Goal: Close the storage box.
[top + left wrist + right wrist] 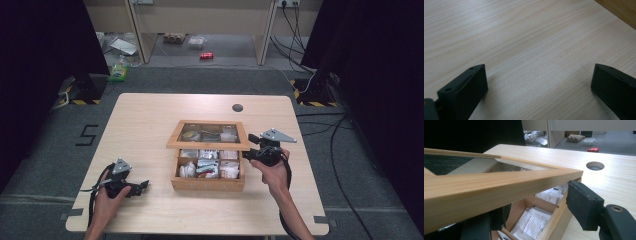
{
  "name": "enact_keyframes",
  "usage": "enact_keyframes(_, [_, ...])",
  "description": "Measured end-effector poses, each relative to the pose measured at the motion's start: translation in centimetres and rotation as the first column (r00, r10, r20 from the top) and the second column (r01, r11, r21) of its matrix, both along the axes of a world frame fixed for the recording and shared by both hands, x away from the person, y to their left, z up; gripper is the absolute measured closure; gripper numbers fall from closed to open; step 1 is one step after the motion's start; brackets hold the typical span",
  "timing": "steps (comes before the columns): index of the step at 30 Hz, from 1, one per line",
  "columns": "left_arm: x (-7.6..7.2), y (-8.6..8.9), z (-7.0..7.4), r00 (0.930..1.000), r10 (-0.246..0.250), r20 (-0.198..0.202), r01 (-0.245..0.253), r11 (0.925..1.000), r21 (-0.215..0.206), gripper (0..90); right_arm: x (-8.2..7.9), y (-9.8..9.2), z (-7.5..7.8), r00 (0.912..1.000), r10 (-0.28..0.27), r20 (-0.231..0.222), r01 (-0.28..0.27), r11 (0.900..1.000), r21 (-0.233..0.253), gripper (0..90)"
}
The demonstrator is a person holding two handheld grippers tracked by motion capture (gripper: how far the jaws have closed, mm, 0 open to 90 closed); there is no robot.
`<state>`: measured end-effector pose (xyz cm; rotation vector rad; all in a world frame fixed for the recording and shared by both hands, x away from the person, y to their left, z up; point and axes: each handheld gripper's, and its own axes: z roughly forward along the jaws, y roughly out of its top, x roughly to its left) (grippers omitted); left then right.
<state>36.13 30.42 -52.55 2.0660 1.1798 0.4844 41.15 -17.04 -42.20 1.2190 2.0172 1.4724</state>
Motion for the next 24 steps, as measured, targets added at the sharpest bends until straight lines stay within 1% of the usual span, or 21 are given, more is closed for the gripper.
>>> enact_keyframes(4, [0.0, 0.0, 0.0, 1.0, 0.0, 0.0, 0.0, 1.0, 0.0, 0.0, -0.38, -0.2, -0.06, 1.0, 0.001, 0.002, -0.001, 1.0, -0.009, 37.9])
enact_keyframes(7, [0.0, -0.02, -0.01, 1.0, 0.002, 0.001, -0.002, 1.0, -0.003, 0.0, -0.72, -0.27, -0.27, 1.0, 0.003, -0.006, -0.003, 1.0, -0.01, 38.0])
enact_keyframes(14, [0.0, -0.02, -0.01, 1.0, 0.002, 0.001, -0.002, 1.0, -0.002, 0.0, -0.92, -0.3, -0.5, 0.9999, 0.008, -0.009, -0.008, 1.0, -0.022, 37.8])
enact_keyframes(17, [0.0, -0.02, -0.01, 1.0, 0.002, 0.001, -0.002, 1.0, -0.003, 0.0, -0.96, -0.28, -0.49, 1.0, 0.009, -0.002, -0.009, 0.999, -0.034, 37.8])
enact_keyframes(24, [-0.14, -0.02, 0.0, 1.0, -0.002, 0.0, 0.002, 1.0, 0.0, 0.1, -0.99, -0.26, -0.62, 0.9999, 0.006, -0.011, -0.007, 1.0, -0.022, 37.7])
